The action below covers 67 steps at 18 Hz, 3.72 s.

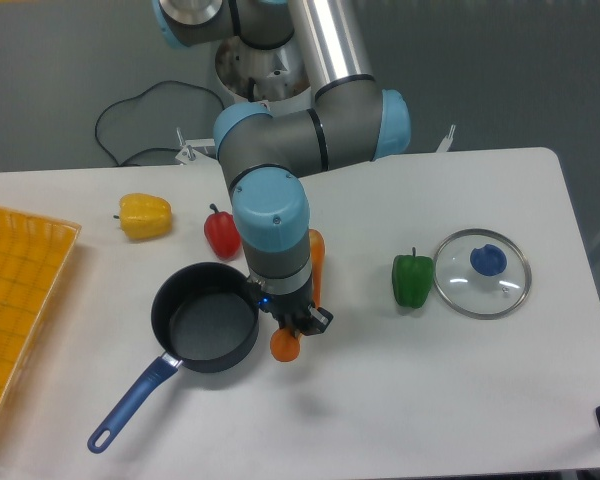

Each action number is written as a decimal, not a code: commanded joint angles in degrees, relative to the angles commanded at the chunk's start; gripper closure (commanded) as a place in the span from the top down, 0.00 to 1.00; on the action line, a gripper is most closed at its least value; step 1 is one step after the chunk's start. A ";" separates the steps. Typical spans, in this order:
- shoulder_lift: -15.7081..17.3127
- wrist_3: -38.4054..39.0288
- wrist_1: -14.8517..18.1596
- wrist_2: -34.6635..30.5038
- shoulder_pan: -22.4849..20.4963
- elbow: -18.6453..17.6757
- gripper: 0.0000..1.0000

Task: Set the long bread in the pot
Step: 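Hold the orange long bread in the gripper beside the black pot, then move the held bread over the black saucepan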

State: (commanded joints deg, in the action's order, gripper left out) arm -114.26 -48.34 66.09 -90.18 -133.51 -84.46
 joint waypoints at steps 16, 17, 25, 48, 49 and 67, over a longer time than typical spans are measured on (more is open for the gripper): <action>1.32 1.49 -0.61 4.47 -0.88 0.62 0.11; 1.32 2.63 -0.70 4.83 -0.88 0.62 0.11; 1.32 6.42 -2.81 5.89 -0.53 0.70 0.11; 2.90 18.37 -6.42 11.95 1.05 5.45 0.12; 2.73 18.46 -6.42 11.95 1.14 5.36 0.12; 0.18 21.53 -9.84 11.78 4.74 3.52 0.15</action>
State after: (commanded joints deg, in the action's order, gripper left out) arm -114.08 -26.81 56.25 -78.40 -128.76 -80.95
